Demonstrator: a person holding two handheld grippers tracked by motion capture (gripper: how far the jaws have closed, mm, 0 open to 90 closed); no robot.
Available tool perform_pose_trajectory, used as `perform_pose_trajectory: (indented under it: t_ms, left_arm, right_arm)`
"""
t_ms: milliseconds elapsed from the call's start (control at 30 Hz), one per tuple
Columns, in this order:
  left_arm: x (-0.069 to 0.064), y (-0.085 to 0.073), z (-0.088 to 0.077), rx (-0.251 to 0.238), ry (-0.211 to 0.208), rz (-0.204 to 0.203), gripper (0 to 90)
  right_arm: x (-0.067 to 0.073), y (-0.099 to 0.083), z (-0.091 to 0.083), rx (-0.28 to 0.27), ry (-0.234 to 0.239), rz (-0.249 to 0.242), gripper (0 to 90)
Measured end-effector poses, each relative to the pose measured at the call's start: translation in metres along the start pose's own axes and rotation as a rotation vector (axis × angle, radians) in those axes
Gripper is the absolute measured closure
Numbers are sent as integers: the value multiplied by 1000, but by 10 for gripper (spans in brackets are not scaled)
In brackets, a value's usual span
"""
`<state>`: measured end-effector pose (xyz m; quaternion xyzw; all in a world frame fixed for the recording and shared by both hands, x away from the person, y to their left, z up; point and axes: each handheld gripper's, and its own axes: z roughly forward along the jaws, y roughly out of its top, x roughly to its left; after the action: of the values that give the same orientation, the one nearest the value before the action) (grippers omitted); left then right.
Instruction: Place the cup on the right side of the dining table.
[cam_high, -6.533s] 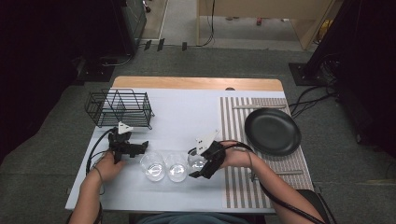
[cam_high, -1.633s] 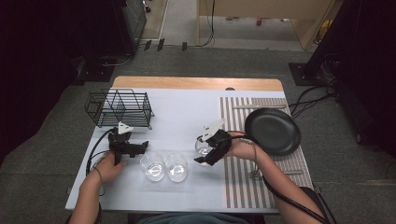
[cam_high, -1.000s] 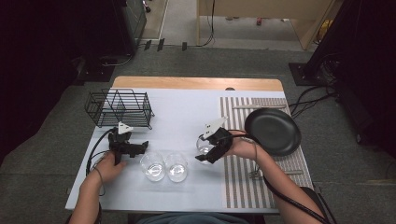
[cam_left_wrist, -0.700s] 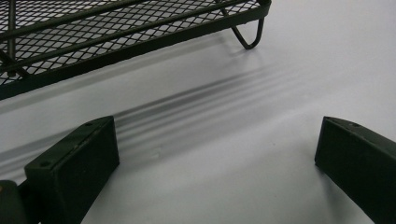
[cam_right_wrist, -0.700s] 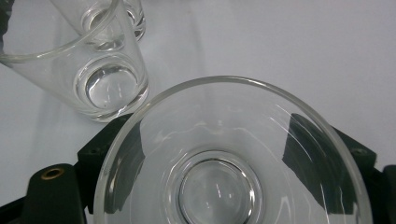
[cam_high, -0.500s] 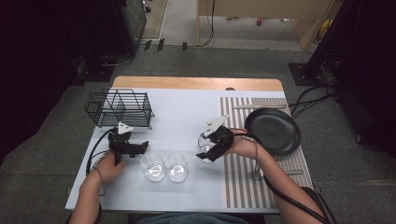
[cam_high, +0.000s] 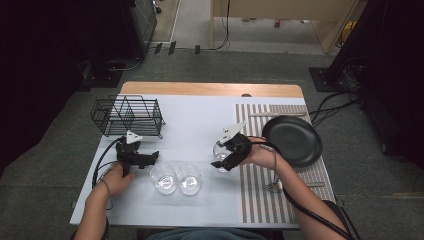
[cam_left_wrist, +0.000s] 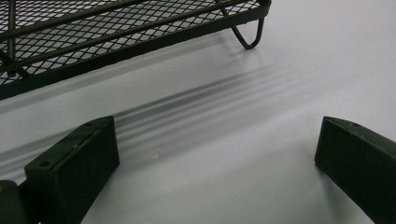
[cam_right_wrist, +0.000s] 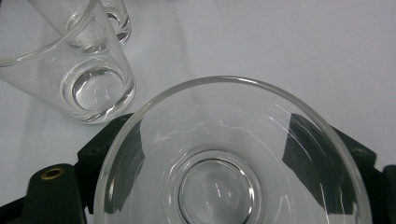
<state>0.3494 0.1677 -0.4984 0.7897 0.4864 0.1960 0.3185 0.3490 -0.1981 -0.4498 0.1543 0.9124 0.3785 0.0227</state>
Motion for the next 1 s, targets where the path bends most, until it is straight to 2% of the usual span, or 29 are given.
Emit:
perform_pose_trajectory:
  t_ms: [1000]
  left_arm:
    - [0, 0, 0, -1, 0, 0, 0]
  right_arm:
    - [-10, -3, -5, -9, -52, 55, 187]
